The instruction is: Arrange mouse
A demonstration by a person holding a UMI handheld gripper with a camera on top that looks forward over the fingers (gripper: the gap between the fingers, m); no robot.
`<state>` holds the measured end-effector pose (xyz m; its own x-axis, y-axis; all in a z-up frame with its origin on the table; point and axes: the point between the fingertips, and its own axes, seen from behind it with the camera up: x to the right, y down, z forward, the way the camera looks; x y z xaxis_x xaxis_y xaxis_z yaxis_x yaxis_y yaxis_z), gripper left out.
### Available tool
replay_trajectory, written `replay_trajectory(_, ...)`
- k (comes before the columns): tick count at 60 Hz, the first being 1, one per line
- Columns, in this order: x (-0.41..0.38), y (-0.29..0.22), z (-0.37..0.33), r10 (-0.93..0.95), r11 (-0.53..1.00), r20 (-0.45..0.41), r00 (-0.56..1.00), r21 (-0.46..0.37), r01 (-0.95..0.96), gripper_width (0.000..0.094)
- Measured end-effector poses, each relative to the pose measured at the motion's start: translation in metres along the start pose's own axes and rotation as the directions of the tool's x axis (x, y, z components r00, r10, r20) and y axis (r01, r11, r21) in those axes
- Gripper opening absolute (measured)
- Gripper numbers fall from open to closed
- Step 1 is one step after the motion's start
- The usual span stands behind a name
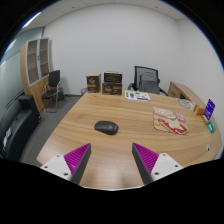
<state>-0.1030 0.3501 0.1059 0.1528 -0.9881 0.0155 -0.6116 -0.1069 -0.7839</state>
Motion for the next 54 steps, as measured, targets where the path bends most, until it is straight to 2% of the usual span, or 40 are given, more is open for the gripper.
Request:
replay_trajectory(21, -0.007, -0.001, 0.093, -0.041, 0.999, -0.045, 0.998, 0.016, 0.042, 0.0868)
replay_trajectory(54, 0.001, -0.014, 0.188, -0.034, 0.999, -0.048, 0.998, 0.003, 0.034, 0.0867)
